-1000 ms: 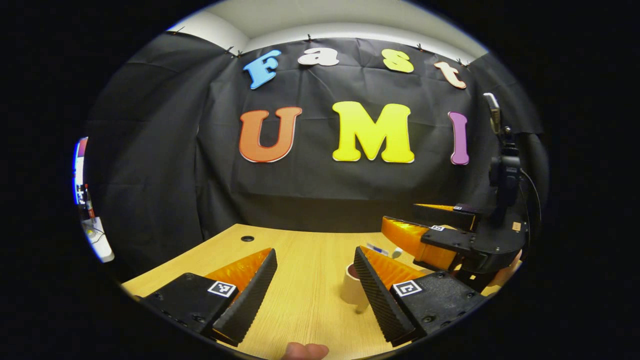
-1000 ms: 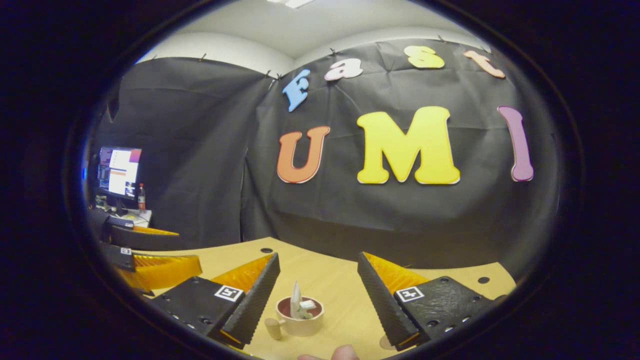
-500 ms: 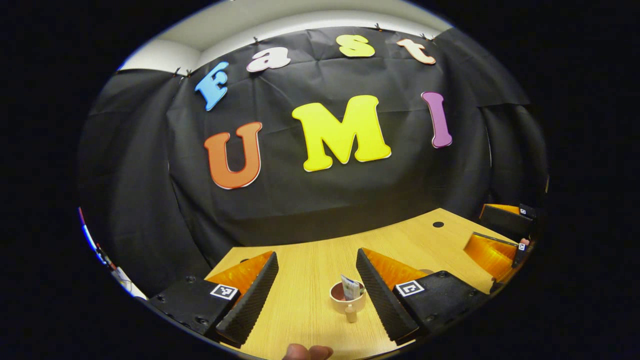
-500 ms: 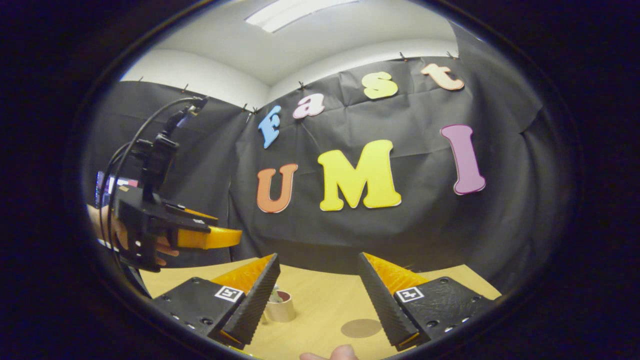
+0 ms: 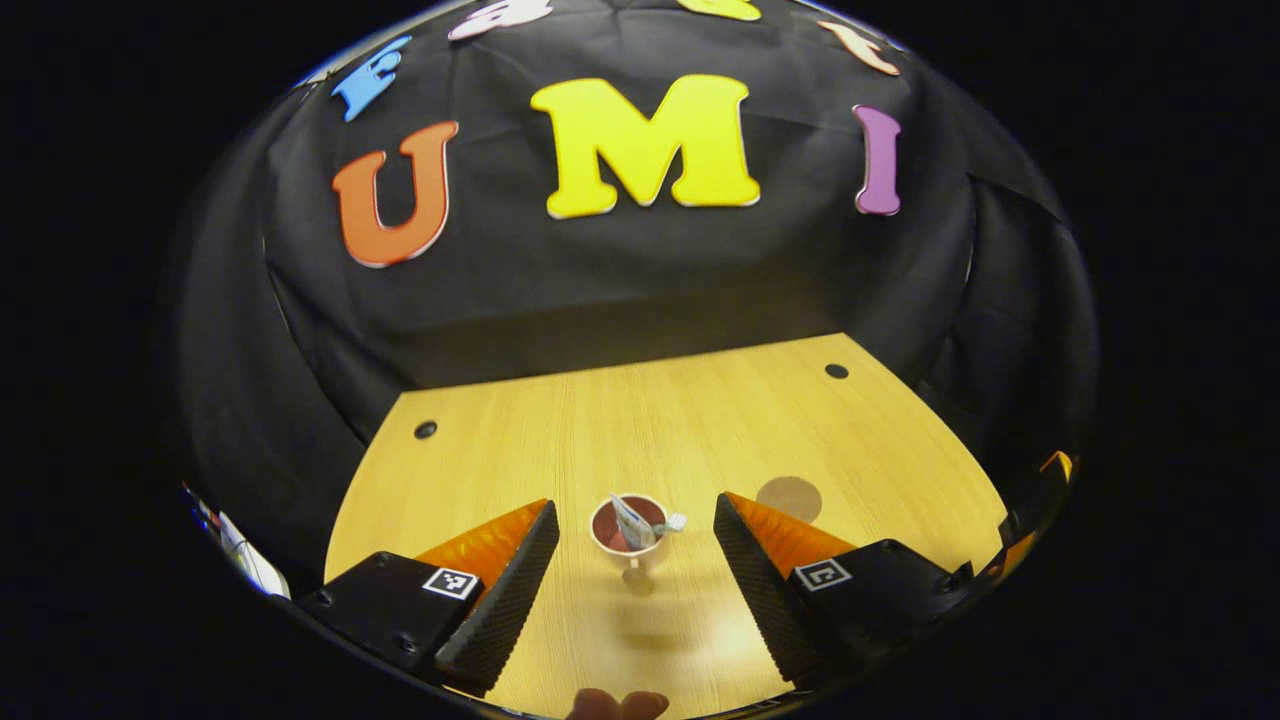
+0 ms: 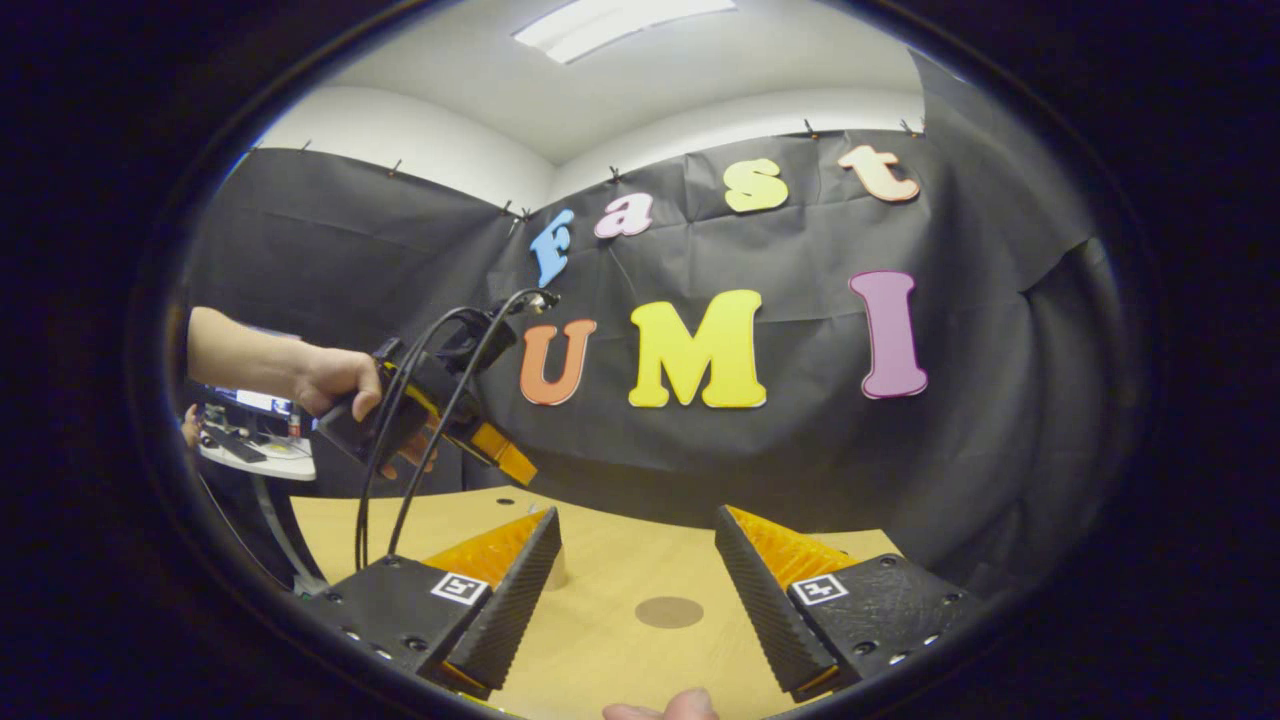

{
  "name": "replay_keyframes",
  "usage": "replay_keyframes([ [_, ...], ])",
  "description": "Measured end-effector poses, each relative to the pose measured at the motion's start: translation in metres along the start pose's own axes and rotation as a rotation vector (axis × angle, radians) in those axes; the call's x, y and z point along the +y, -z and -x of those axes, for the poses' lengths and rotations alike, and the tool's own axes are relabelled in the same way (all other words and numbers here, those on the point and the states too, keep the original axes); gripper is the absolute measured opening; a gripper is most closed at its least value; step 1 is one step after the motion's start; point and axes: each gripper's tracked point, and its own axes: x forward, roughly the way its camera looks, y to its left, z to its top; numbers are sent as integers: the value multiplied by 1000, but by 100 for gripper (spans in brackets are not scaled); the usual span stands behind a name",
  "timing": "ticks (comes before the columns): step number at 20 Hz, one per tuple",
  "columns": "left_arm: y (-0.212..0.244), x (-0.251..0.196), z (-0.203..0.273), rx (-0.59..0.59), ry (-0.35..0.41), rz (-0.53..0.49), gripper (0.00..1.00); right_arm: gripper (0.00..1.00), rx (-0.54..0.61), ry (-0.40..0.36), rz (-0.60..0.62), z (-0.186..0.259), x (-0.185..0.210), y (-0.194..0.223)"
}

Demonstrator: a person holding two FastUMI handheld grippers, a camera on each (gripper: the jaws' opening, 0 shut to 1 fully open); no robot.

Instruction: Put the toothbrush and toothpaste on the desktop into the cup, then pick up the cup and place it on the coaster on the desktop.

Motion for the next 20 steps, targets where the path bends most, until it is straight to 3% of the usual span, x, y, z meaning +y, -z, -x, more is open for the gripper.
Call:
replay_keyframes([
  [2, 3, 3, -2, 71, -12, -15, 98, 95, 18, 28, 20, 6, -14, 4],
  [5, -21, -8, 10, 74, 62, 209, 99, 94, 30, 49, 11, 9, -25, 2],
  [6, -29, -9, 14, 59, 68, 226, 99, 96, 29, 53, 13, 11, -29, 1],
  [13, 5, -11, 37, 225, 63, 86, 97, 94, -2, 52, -27, 20, -29, -10],
  [19, 67, -32, 6, 405, 108, 96, 98, 94, 35, 46, -23, 32, -15, 11],
  [20, 73, -35, -4, 425, 112, 87, 87, 94, 39, 57, -12, 34, -17, 13],
])
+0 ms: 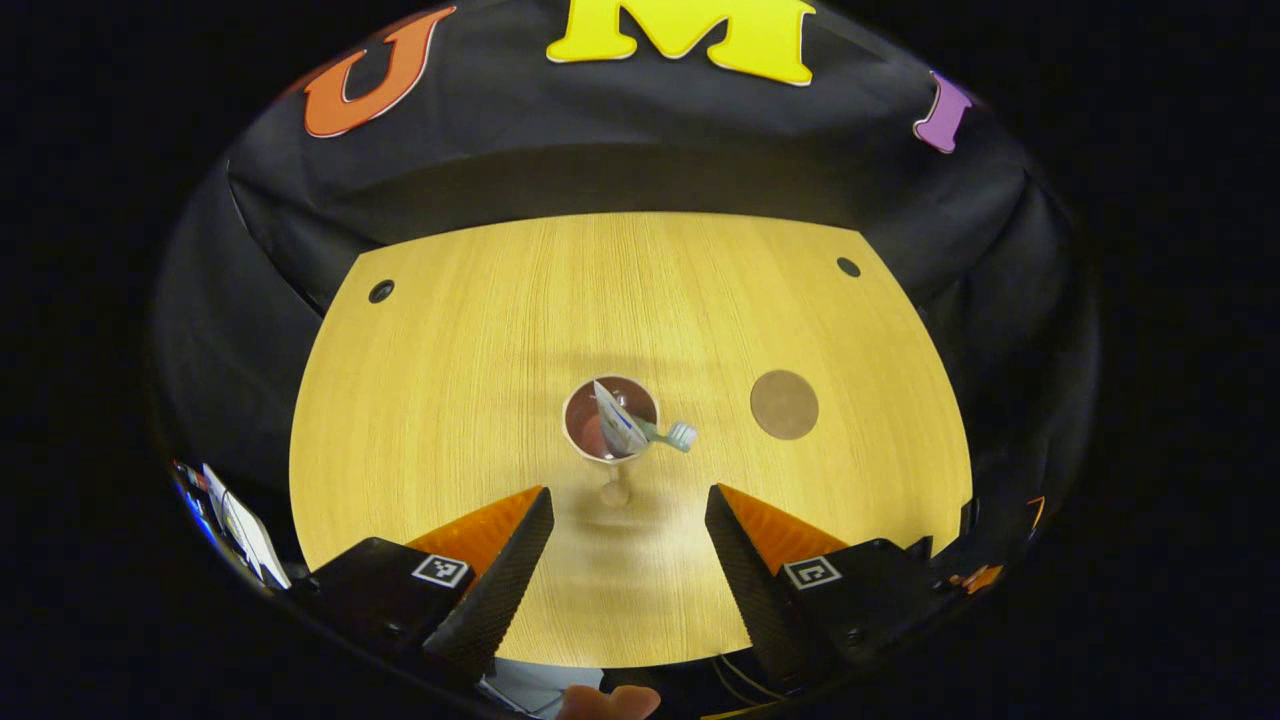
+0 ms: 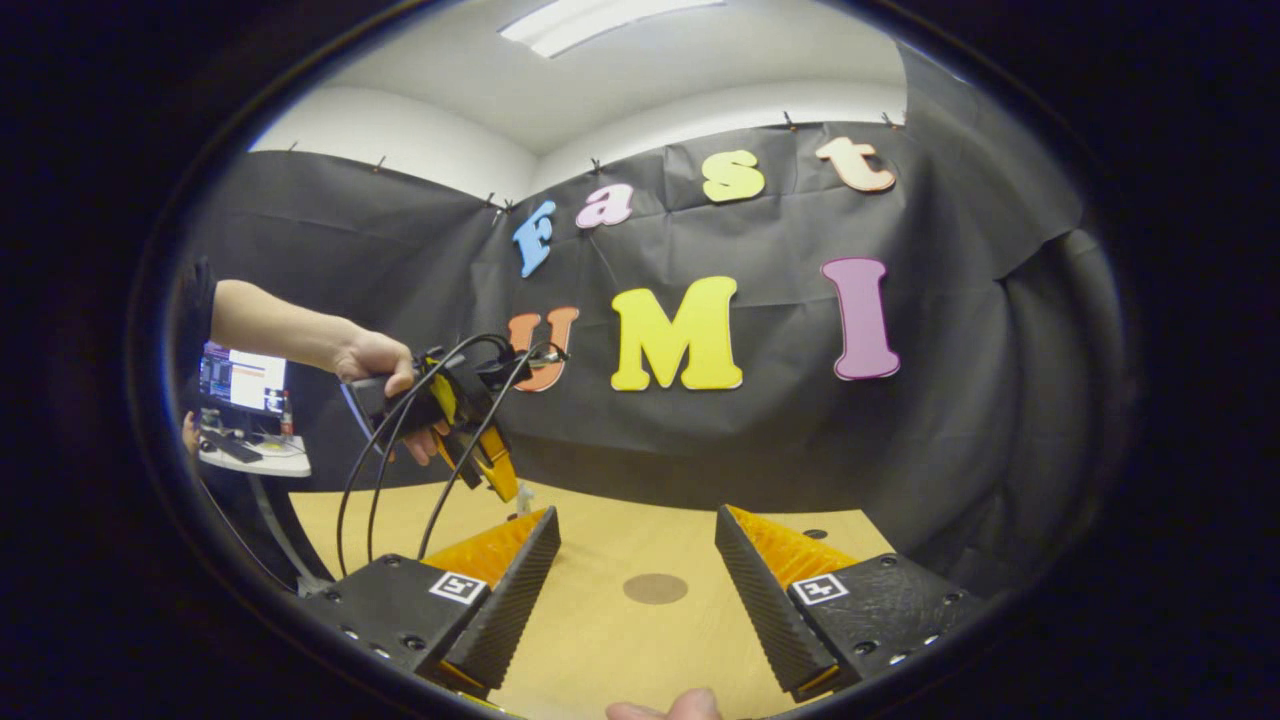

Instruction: Put the toothbrush and toothpaste on the desktop into the cup, then pick up the cup and place it on the coaster on the desktop.

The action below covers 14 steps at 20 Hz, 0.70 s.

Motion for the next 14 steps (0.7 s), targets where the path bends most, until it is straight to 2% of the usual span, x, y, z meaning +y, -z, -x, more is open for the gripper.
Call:
replay_keyframes([
  [1, 3, 1, -10, 24, -2, -5, 98, 96, 0, 12, 8, 3, -3, 1],
  [6, 17, 13, -51, 104, -32, -4, 98, 94, -2, 63, -1, 11, -20, 3],
  [10, 28, 14, -79, 159, -46, 6, 97, 94, 29, 64, -36, 9, -21, 17],
  [12, 27, 11, -87, 172, -48, 16, 94, 94, 40, 68, -35, 9, -24, 23],
  [13, 25, 7, -90, 173, -44, 18, 96, 96, 40, 70, -34, 10, -25, 24],
  [14, 23, 4, -93, 177, -46, 16, 88, 95, 41, 75, -33, 10, -27, 27],
])
